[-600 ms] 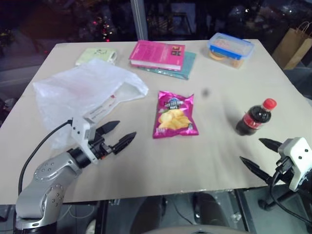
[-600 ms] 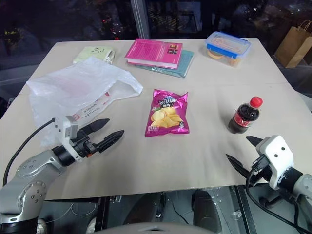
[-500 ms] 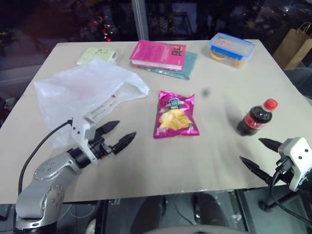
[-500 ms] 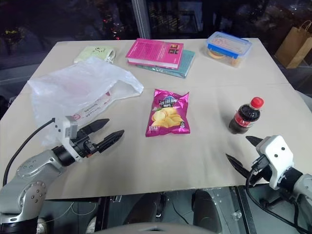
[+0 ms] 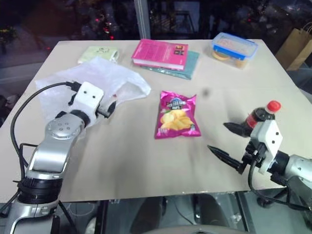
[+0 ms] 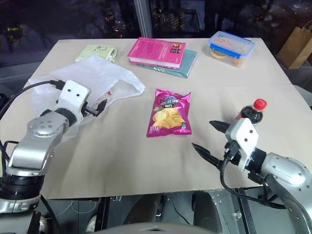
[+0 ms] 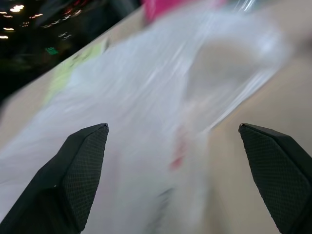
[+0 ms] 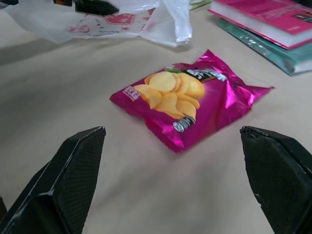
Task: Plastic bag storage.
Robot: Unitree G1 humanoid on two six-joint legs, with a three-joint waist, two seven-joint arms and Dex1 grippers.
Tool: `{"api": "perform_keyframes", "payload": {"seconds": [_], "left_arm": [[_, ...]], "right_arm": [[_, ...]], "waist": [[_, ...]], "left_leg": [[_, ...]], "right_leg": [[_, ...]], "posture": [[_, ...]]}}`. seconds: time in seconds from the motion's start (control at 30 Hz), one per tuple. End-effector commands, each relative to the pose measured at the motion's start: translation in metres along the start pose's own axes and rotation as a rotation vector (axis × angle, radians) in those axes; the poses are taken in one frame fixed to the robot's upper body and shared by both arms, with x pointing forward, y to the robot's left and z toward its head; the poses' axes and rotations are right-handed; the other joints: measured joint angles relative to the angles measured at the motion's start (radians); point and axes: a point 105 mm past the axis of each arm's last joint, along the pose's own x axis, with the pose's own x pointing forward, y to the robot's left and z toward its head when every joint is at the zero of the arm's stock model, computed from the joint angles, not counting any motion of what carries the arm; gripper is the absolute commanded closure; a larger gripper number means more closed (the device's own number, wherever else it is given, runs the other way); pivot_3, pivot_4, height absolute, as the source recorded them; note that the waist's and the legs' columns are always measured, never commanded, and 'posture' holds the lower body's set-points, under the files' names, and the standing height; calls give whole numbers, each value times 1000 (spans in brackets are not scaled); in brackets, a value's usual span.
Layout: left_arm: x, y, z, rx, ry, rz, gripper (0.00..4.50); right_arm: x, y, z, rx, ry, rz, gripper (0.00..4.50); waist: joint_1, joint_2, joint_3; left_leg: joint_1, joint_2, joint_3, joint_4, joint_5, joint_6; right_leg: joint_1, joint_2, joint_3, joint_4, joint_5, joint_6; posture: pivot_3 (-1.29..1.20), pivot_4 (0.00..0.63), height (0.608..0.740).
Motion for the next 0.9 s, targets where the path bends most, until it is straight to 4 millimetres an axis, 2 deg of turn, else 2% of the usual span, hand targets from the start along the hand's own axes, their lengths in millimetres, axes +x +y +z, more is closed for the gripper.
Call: {"api": "perform_keyframes", "payload": {"seconds": [0.03, 0.2, 0.23, 0.3, 0.37, 0.4, 0.43, 0.53, 0.57, 0.73, 0.83, 0.9], "left_arm": [[14, 8, -7, 118, 45, 56, 34], [36, 11, -23, 187, 108, 106, 34], [39, 13, -25, 189, 109, 122, 269], [42, 15, -27, 165, 111, 145, 865], [44, 17, -28, 139, 108, 165, 1675], [44, 19, -27, 129, 95, 178, 2329], [43, 22, -24, 125, 78, 188, 2696], [36, 30, -15, 116, 29, 211, 4164], [34, 32, -12, 117, 16, 216, 4343], [17, 40, 12, 70, -66, 230, 4343], [9, 40, 32, 43, -125, 228, 4343], [5, 38, 40, 18, -144, 217, 4343]], "right_arm": [[2, 5, 10, -41, -17, 37, 0], [3, 12, 28, -149, -82, 81, 0], [4, 13, 31, -172, -100, 91, 0], [4, 16, 35, -196, -122, 104, 0], [5, 17, 37, -217, -135, 110, 0], [6, 17, 37, -231, -141, 109, 0], [7, 17, 38, -240, -148, 108, 0], [8, 17, 38, -259, -165, 115, 0], [9, 17, 38, -265, -169, 116, 0], [17, 10, 27, -233, -136, 100, 0], [31, -20, -2, -138, 43, -60, 0], [44, -25, -13, -19, 105, -64, 0]], "waist": [[2, 0, 0], [-1, -1, 0], [-3, -1, 0], [-5, -1, 0], [-4, -1, 0], [-3, -1, 0], [-3, -1, 0], [-3, -1, 0], [-3, -1, 0], [-4, -1, 0], [-4, -1, 0], [-3, -1, 0]], "left_leg": [[-1, 0, -1, 0, 0, 0], [-1, -1, -3, 0, 0, 0], [-1, -1, -3, 0, 0, 0], [-1, -1, -3, 0, 0, 0], [-1, -1, -3, 0, 0, -1], [-1, -1, -3, 0, 0, -1], [-1, -1, -3, 0, 0, -1], [-1, -1, -3, 0, 0, -1], [-1, -1, -3, 0, 0, -1], [-1, -1, -3, 0, 0, -1], [-1, -1, -3, 1, 0, -1], [-1, -1, -3, 1, 0, -1]], "right_leg": [[0, 0, -1, 0, 2, 2], [0, -1, -3, 0, 2, 2], [0, -1, -4, 0, 2, 2], [0, -1, -3, 0, 2, 2], [0, -1, -3, 0, 3, 2], [0, -1, -4, 0, 3, 2], [0, -1, -4, 0, 3, 2], [0, -1, -4, 0, 3, 2], [0, -1, -4, 0, 3, 2], [0, -1, -4, 0, 3, 2], [0, -1, -4, 1, 3, 2], [0, -1, -4, 2, 3, 2]], "posture": [[0, 150, 740], [0, 150, 740], [0, 150, 740], [0, 150, 740], [0, 150, 740], [0, 150, 740], [0, 150, 740], [0, 150, 740], [0, 150, 740], [0, 150, 740], [0, 150, 740], [0, 150, 740]]}}
